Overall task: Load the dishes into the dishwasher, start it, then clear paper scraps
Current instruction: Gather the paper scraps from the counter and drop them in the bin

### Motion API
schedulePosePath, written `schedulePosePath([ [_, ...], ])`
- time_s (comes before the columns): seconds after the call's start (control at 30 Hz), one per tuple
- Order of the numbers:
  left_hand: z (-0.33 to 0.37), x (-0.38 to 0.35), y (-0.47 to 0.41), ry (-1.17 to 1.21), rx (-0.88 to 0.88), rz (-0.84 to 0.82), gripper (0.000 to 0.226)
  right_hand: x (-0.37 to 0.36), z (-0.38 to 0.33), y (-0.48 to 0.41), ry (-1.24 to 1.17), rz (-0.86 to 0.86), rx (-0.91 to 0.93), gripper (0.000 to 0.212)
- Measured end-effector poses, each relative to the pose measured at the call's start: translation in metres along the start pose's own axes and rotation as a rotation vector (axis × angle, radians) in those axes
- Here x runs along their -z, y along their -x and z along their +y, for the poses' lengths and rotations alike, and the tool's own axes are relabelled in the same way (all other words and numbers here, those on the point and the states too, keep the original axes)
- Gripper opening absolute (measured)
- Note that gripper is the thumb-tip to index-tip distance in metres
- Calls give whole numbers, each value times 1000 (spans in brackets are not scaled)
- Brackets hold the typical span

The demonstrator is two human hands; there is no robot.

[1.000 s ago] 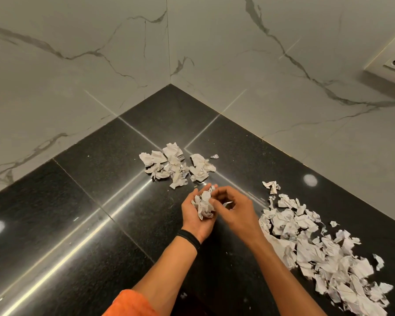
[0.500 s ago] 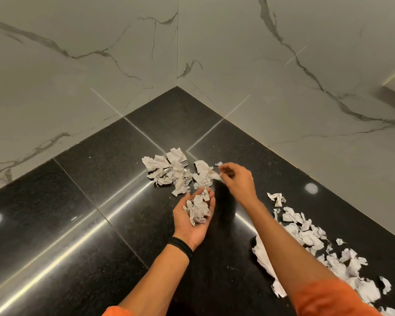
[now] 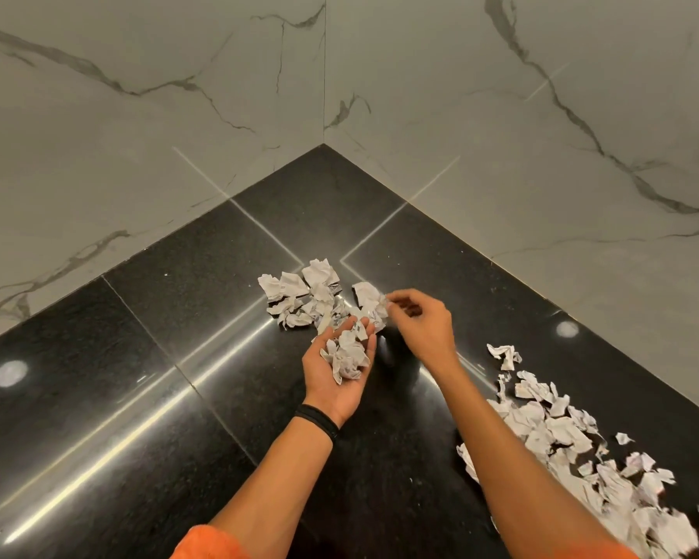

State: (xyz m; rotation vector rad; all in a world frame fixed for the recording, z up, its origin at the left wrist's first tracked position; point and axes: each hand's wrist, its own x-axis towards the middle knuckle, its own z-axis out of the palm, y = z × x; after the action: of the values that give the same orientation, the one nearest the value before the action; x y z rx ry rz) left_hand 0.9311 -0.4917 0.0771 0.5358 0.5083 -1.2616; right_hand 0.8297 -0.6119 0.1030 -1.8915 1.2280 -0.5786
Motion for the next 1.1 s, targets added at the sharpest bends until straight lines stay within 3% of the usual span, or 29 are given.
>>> schedulePosePath([
  [0.1, -4, 4, 3, -32, 15, -30, 39, 4, -32, 52, -200, -162, 25, 16],
  [0.23, -7, 12, 9, -39, 21, -30, 40, -5, -44, 91, -126, -244, 42, 17],
  [0.37, 2, 16, 22, 28, 5, -37, 38, -8, -35, 75, -205, -112, 27, 5],
  [0.47, 10, 18, 30, 65, -9, -12, 41, -12, -18, 43, -9, 14, -28, 15],
  [0.57, 20, 24, 30, 80, -20, 14, 41, -23, -8, 20, 182, -32, -80, 28],
  [0.63, 26, 27, 27, 84, -25, 30, 42, -30, -7, 12, 178, -49, -132, 23],
  [0.73, 30, 31, 26, 78, -30, 45, 43, -31, -5, 9, 42, -11, -204, 15],
  [0.93, 26, 30, 22, 52, -26, 46, 44, 2, -16, 41, -309, 80, -159, 13],
  [1.1, 7, 18, 29, -26, -32, 31, 42, 16, -34, 76, -595, 40, -233, 19],
])
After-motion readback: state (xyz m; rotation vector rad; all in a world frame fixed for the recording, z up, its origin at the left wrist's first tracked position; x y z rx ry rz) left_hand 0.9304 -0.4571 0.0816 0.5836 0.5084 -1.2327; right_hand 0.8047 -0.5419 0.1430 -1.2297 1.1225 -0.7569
